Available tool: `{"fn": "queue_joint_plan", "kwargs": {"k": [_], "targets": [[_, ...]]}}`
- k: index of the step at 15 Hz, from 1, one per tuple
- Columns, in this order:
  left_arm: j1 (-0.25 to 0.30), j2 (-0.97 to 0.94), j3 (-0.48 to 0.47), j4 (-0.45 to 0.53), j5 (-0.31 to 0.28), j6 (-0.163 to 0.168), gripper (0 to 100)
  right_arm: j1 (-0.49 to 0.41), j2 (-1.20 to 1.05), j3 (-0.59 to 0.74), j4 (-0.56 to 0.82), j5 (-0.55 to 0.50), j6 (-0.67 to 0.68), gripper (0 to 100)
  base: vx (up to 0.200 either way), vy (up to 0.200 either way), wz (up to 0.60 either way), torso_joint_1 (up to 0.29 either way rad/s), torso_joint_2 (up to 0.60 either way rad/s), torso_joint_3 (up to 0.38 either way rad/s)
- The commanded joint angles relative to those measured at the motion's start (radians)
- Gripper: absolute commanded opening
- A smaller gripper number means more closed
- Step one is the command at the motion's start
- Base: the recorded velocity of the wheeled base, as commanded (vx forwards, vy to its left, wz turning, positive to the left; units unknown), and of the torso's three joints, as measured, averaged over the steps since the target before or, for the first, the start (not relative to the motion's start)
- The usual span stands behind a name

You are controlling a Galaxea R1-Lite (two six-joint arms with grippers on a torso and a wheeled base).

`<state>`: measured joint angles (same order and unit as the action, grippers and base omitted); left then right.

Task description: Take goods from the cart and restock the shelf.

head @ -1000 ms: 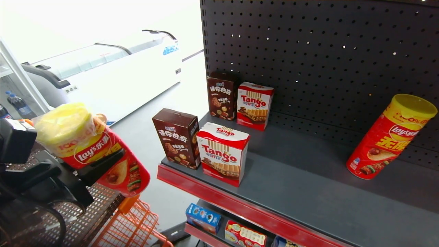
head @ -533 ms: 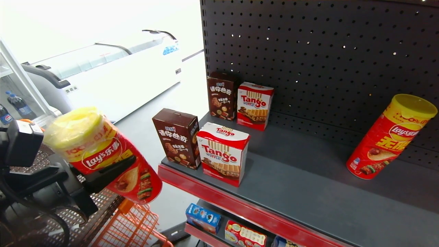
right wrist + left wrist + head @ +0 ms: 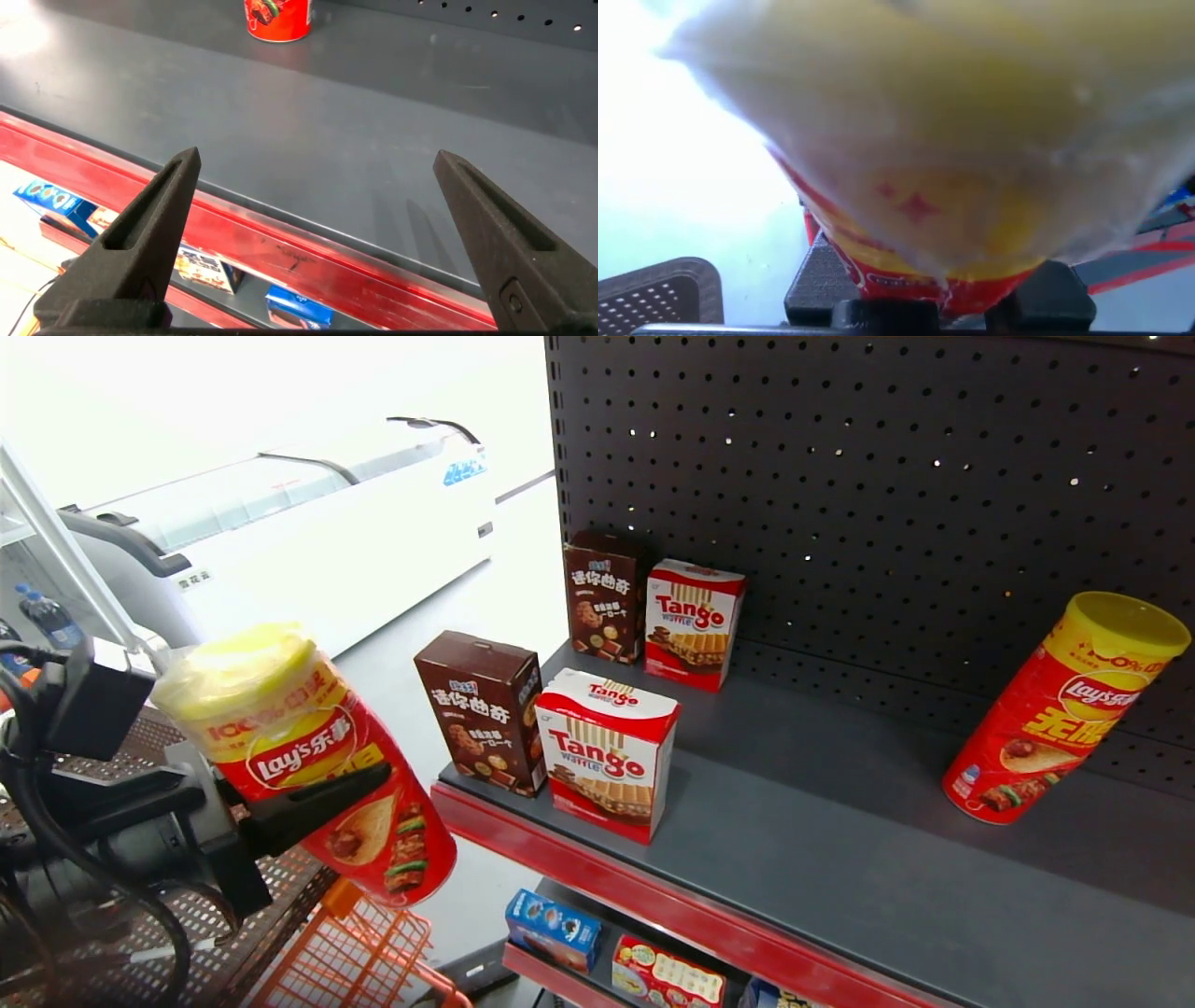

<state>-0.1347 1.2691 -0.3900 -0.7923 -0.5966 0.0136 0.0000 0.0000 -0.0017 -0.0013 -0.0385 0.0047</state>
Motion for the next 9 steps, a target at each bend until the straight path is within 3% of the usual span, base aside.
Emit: {"fn": "queue_joint_plan", "kwargs": {"k": [1,5,9], "targets": [[-0.022,-0.022,-0.006,0.031,-0.019,0.000,0,0.000,0.000,0.000,0.000,0.000,0.000,100,0.000,0.000,0.00,0.000,0.00,0.000],[-0.037,-0.050,-0.007,0.067,-0.025,0.000,0,0.000,0.000,0.000,0.000,0.000,0.000,100,0.000,0.000,0.00,0.000,0.00,0.000],[-0.106,-0.071,0.013,0.071,-0.032,-0.001,0,0.000,0.000,0.000,0.000,0.000,0.000,100,0.000,0.000,0.00,0.000,0.00,0.000]]}}
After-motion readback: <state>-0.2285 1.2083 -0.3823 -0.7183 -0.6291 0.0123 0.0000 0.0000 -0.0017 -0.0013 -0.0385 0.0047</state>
